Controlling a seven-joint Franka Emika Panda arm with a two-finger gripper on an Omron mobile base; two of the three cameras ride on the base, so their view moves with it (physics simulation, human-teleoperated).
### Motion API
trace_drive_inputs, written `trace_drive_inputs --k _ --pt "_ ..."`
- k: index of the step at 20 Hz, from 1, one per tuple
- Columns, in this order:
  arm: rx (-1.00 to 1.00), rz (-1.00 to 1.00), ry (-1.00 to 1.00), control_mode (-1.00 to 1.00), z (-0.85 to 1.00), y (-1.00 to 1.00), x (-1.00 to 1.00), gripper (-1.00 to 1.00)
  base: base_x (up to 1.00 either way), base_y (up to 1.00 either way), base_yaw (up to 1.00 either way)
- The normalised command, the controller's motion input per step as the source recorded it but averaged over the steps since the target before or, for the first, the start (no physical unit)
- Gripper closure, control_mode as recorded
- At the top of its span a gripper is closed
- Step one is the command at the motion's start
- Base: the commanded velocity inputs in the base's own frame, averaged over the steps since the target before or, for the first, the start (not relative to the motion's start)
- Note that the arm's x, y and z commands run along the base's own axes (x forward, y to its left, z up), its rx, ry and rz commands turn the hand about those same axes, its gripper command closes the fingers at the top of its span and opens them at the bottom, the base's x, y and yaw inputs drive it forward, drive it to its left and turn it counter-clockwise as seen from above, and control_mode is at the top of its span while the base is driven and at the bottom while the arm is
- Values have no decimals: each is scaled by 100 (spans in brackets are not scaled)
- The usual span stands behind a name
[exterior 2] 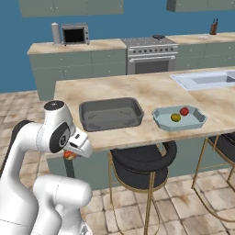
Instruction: Place the cold items (bell pepper and orange) from the fridge in one tupperware on the dining counter. Place the warm items (kebab skewer and hot dog) in the stove area in another tupperware.
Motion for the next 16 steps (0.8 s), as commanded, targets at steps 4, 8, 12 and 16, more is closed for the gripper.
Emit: trace_drive_inputs --k 4,8,12,16 --pt "0 0 0 100 0 0 0 100 58 28 0" --pt "0 0 0 100 0 0 0 100 58 2 4" --pt "0 0 0 100 0 0 0 100 53 0 6" --pt "0 0 0 -100 0 0 0 100 7 0 1"
